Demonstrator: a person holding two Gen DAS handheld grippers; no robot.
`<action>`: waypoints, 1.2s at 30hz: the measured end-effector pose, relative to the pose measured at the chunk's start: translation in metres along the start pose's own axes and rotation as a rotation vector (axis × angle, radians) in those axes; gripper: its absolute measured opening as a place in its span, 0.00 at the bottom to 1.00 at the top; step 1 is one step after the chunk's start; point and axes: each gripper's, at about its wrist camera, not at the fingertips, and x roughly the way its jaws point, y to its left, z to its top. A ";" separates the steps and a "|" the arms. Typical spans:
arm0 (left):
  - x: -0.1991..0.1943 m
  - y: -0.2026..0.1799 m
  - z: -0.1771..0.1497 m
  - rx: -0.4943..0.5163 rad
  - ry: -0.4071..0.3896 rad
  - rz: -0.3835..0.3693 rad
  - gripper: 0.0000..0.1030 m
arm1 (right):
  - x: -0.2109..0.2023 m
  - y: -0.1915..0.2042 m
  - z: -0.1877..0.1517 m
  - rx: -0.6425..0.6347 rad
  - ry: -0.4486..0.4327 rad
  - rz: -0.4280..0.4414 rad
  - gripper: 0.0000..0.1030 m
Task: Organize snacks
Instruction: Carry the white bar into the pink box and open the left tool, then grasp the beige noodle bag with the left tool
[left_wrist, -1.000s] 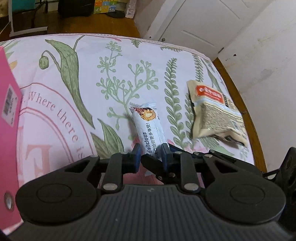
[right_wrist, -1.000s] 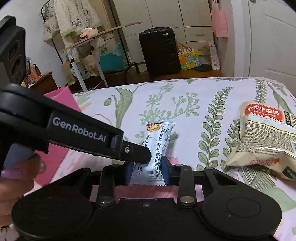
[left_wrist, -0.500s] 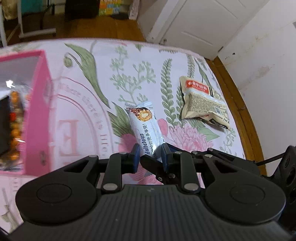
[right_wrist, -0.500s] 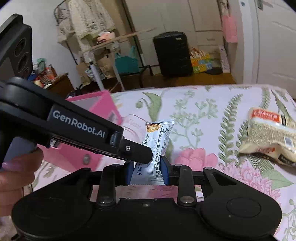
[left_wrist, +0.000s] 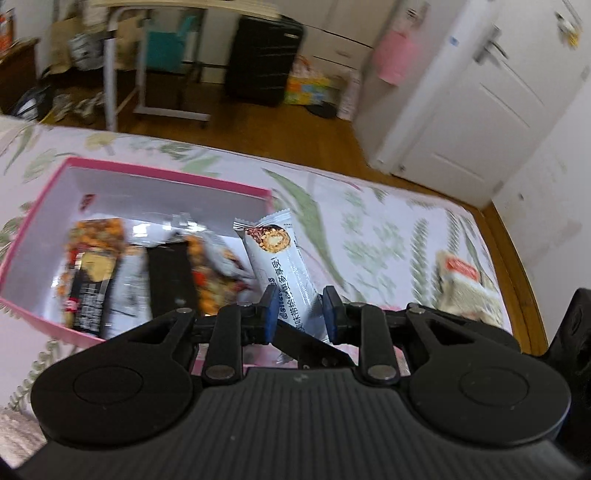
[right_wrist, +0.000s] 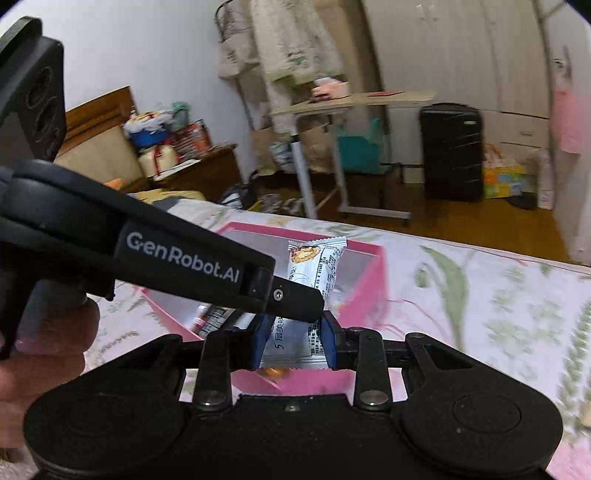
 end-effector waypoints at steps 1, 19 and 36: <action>0.000 0.010 0.002 -0.018 -0.002 0.007 0.24 | 0.007 0.004 0.002 -0.005 0.009 0.011 0.35; 0.055 0.058 -0.004 -0.083 0.059 0.038 0.32 | 0.074 0.014 -0.020 -0.087 0.061 -0.051 0.40; -0.008 0.011 -0.020 0.051 0.031 0.046 0.49 | -0.048 -0.007 -0.031 -0.077 0.029 -0.095 0.54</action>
